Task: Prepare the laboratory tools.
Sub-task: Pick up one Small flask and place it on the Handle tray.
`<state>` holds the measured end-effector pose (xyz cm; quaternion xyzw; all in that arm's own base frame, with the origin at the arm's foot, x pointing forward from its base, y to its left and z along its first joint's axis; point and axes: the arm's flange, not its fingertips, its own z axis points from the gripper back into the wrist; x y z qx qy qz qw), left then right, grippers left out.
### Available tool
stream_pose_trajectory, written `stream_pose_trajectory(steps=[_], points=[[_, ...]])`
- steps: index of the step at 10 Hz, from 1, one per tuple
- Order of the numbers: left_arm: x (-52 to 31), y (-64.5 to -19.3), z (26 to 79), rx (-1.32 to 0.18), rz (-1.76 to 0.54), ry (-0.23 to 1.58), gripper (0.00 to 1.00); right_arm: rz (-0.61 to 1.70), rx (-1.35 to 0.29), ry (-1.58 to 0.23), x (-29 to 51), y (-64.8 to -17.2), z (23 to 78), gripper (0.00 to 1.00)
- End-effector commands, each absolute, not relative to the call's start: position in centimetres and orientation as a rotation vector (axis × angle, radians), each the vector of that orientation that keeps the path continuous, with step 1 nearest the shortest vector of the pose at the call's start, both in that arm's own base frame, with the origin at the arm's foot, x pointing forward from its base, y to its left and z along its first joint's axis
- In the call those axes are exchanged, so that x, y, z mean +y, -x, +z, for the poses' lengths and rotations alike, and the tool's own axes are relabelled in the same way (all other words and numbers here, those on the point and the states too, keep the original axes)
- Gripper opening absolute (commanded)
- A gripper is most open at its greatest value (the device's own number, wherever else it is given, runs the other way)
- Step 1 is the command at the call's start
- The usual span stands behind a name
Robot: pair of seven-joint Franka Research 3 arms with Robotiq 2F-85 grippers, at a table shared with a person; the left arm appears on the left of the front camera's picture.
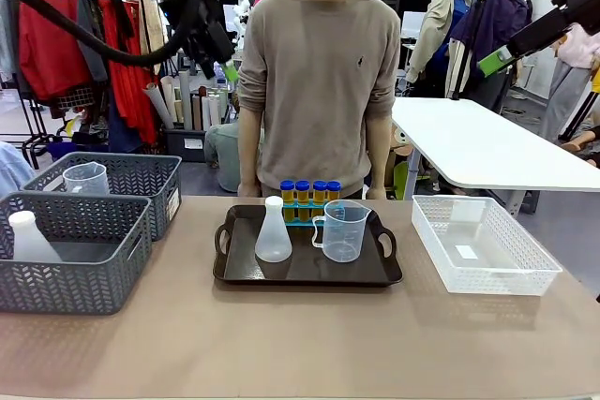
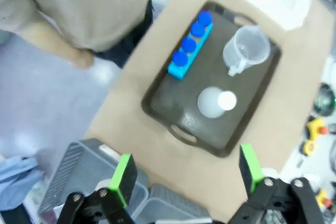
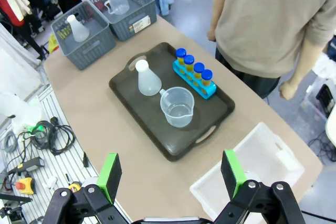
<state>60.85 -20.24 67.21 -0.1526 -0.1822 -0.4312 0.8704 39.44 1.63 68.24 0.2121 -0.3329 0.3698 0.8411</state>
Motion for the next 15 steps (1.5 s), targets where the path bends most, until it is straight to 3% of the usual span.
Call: stream_pose_trajectory(steps=[1,6,15], points=[[-19.0,-61.1,70.4,-0.459,-0.918,0.358,1.0,0.79,-0.721,-0.471,1.7,-39.5,68.4,1.0],[-14.9,-57.7,76.4,-0.556,-0.965,0.418,1.0,0.79,-0.721,-0.471,1.7,-39.5,68.4,1.0],[-11.9,-53.0,74.7,-0.603,-0.955,0.364,1.0,0.79,-0.721,-0.471,1.7,-39.5,68.4,1.0]])
